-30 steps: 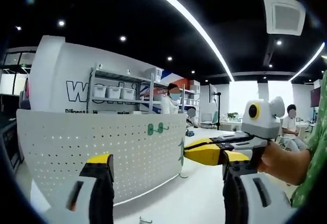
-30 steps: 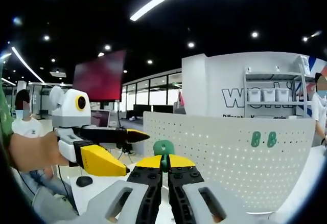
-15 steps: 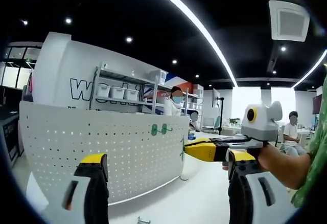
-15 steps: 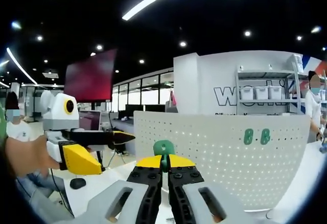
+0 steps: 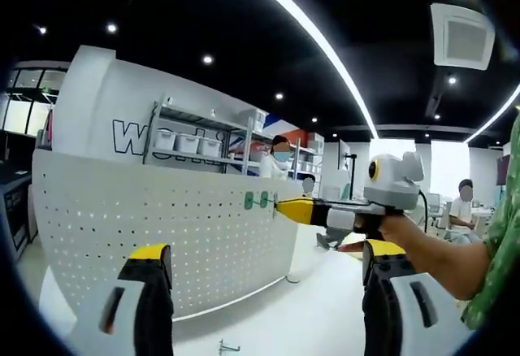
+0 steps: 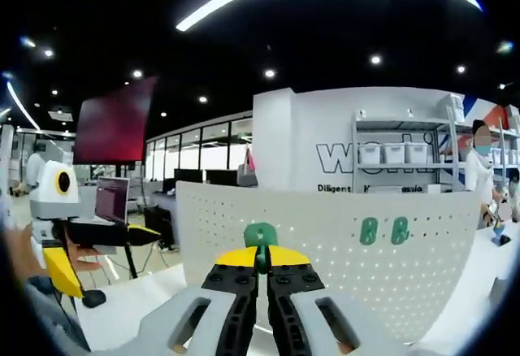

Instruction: Insert the hook assembly into the mounting plate slot until the hook locks in place.

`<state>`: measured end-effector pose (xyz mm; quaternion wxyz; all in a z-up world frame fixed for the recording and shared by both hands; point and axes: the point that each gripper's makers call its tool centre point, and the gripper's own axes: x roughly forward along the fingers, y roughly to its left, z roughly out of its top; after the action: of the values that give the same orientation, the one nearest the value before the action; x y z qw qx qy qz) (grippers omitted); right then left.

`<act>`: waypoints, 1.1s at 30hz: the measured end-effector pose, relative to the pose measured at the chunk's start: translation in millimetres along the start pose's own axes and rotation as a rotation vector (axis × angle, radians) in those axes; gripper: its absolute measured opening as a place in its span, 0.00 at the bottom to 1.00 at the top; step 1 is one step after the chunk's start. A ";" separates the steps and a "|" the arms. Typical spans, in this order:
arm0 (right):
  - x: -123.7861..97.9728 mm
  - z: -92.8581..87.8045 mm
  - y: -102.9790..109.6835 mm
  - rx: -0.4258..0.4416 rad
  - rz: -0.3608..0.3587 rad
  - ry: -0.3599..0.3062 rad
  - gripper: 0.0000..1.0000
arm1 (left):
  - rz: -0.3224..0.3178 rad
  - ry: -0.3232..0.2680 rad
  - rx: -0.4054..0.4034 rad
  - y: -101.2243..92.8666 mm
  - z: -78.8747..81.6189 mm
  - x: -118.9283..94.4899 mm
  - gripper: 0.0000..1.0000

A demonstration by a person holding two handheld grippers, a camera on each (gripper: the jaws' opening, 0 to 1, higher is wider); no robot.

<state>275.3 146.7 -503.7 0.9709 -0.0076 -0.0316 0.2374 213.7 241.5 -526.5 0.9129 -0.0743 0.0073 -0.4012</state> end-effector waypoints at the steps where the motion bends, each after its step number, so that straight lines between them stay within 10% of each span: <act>1: 3.3 0.3 -6.1 0.002 -0.017 -0.001 0.01 | 0.001 0.002 -0.001 0.9 -0.9 -0.1 1.00; 33: 53.2 -6.8 -75.3 0.037 -0.263 -0.036 0.01 | -0.007 0.039 -0.014 15.7 -15.9 -1.9 0.97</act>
<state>357.4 104.5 -505.2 0.9929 0.0189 -0.0455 0.1085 222.7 251.3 -544.5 0.9106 -0.0731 0.0277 -0.4059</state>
